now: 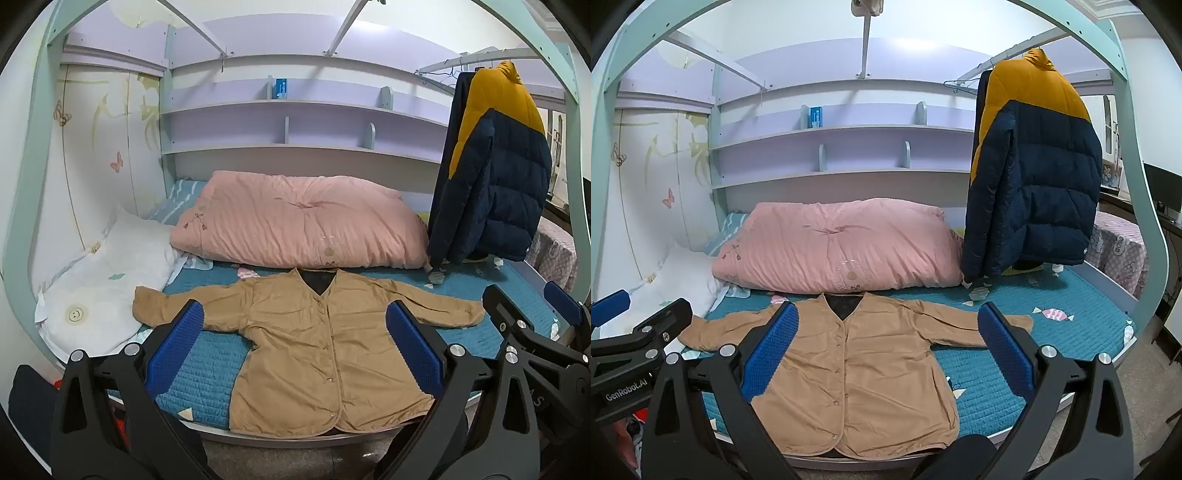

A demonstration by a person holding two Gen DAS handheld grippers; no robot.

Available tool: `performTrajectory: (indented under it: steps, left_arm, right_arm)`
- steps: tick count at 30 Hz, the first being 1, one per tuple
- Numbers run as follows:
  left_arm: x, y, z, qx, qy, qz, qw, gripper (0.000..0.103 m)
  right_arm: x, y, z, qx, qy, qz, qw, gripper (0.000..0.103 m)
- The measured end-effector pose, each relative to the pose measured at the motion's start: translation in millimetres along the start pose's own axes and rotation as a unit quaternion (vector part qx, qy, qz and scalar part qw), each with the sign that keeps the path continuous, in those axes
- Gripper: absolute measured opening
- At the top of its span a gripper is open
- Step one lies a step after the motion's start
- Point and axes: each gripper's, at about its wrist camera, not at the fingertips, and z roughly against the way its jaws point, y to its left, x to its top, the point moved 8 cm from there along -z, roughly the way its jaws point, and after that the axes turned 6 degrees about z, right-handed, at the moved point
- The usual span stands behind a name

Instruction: Fold large clothes

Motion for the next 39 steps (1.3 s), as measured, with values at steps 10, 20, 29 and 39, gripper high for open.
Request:
performTrajectory:
  steps: [10,20,29,39]
  left_arm:
    - [6.3,4.2,3.1,0.023,-0.017,0.0,0.9996,0.099]
    - [7.2,1.9,3.6,0.027,-0.035,-0.003,0.999,0.098]
    - [3.1,0.1,-0.5,0.025,-0.039,0.003,0.9989,0.098]
    - [0.2,7.8,-5.1,0.028,-0.024,0.011,0.9993,0.098]
  right_arm:
    - [-2.4,-0.4,-1.0,0.0,0.006,0.001,1.0,0.094]
    - [-3.8,-4.0,-1.0,-0.002,0.004,-0.003,1.0,0.094]
    - [-3.6,-4.0,-2.1,-0.003,0.005,-0.003,1.0,0.094]
    - [-5.9,-1.1,-1.8,0.0,0.006,0.002,1.0,0.094]
